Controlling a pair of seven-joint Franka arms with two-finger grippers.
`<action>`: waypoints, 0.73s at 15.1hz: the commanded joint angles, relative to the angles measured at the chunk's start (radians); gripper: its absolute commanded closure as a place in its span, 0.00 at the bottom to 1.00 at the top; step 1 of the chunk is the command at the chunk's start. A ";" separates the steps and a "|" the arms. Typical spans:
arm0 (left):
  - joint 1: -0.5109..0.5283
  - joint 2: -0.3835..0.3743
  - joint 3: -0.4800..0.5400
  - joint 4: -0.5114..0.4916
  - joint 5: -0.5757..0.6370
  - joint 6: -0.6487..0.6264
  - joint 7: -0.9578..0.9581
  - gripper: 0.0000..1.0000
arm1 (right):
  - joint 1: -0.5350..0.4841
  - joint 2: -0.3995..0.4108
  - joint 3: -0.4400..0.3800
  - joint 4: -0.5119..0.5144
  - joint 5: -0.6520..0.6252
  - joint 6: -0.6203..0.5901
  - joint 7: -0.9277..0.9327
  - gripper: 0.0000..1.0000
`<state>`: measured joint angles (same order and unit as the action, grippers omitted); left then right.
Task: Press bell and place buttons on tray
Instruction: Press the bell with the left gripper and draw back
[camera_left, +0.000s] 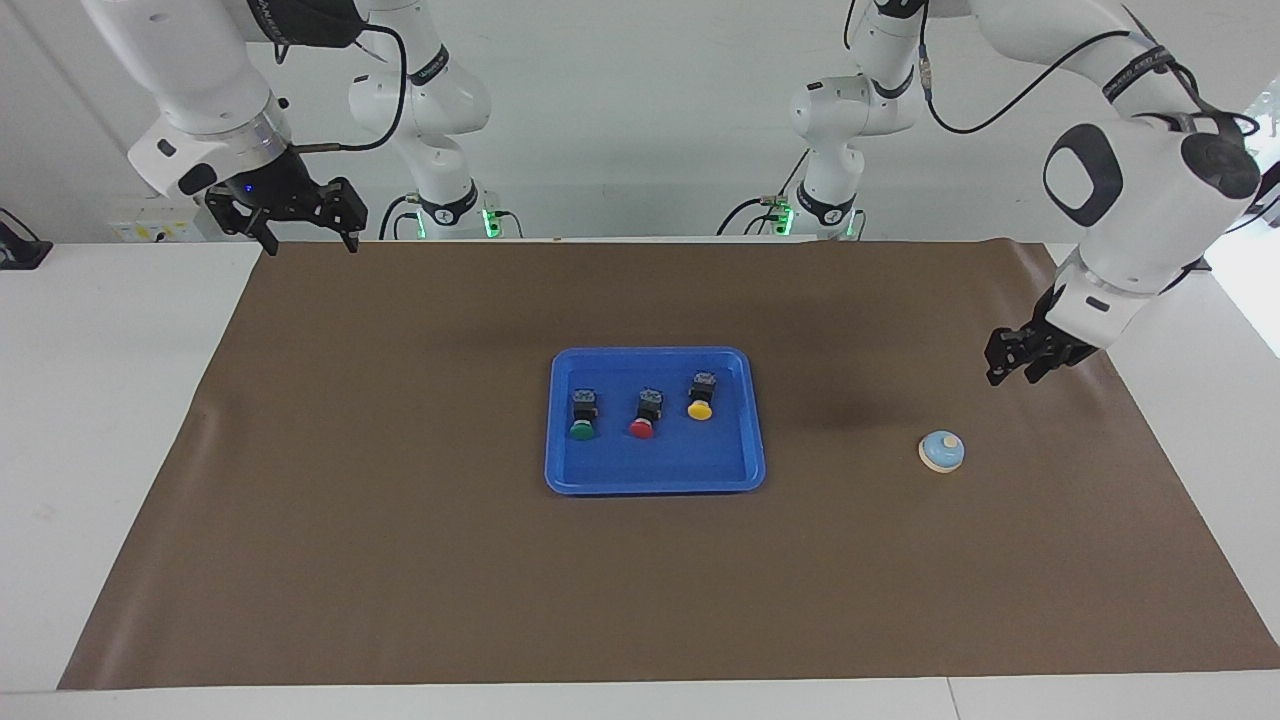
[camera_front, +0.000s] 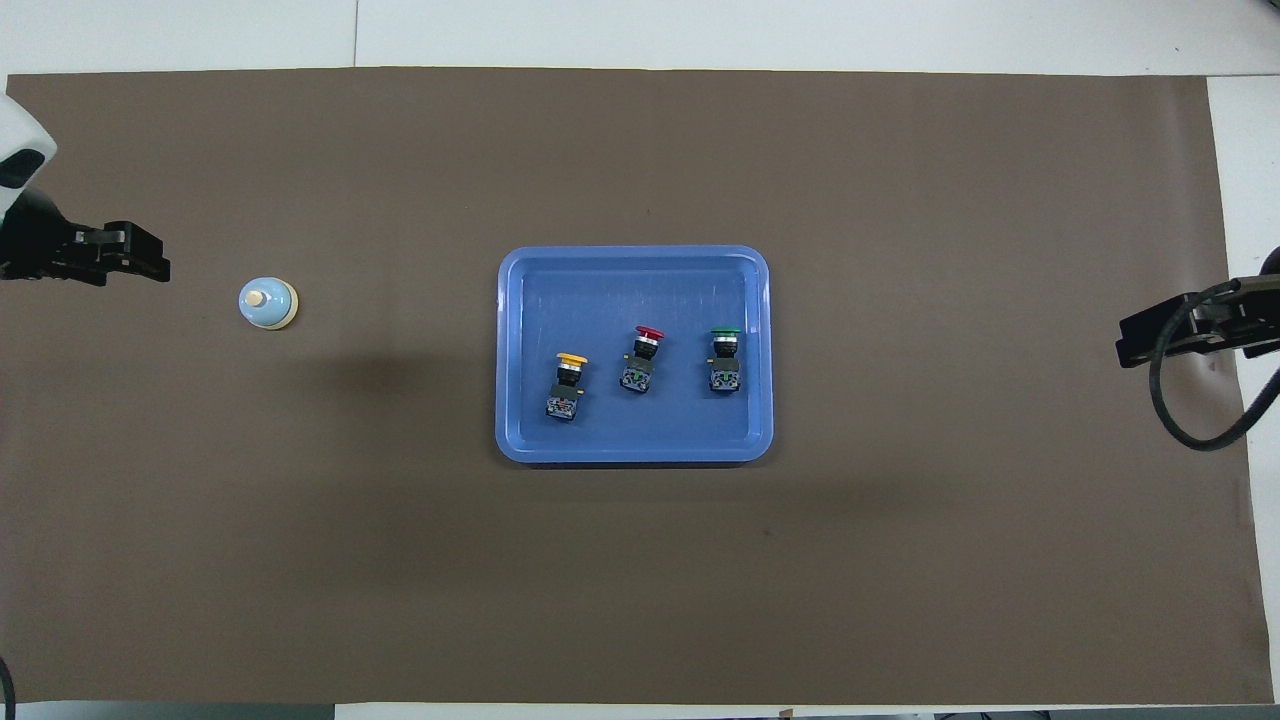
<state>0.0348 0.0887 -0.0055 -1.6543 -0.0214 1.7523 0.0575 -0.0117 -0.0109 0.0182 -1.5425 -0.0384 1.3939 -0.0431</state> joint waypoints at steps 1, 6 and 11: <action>-0.004 -0.104 -0.002 -0.022 0.002 -0.100 -0.002 0.00 | -0.017 -0.009 0.016 -0.013 -0.008 0.005 -0.014 0.00; -0.009 -0.155 -0.011 -0.032 0.000 -0.189 -0.010 0.00 | -0.017 -0.009 0.016 -0.013 -0.008 0.005 -0.014 0.00; -0.015 -0.145 -0.011 -0.019 -0.005 -0.194 -0.007 0.00 | -0.017 -0.009 0.016 -0.013 -0.008 0.005 -0.014 0.00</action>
<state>0.0304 -0.0541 -0.0236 -1.6704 -0.0214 1.5698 0.0565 -0.0117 -0.0109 0.0182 -1.5425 -0.0384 1.3939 -0.0431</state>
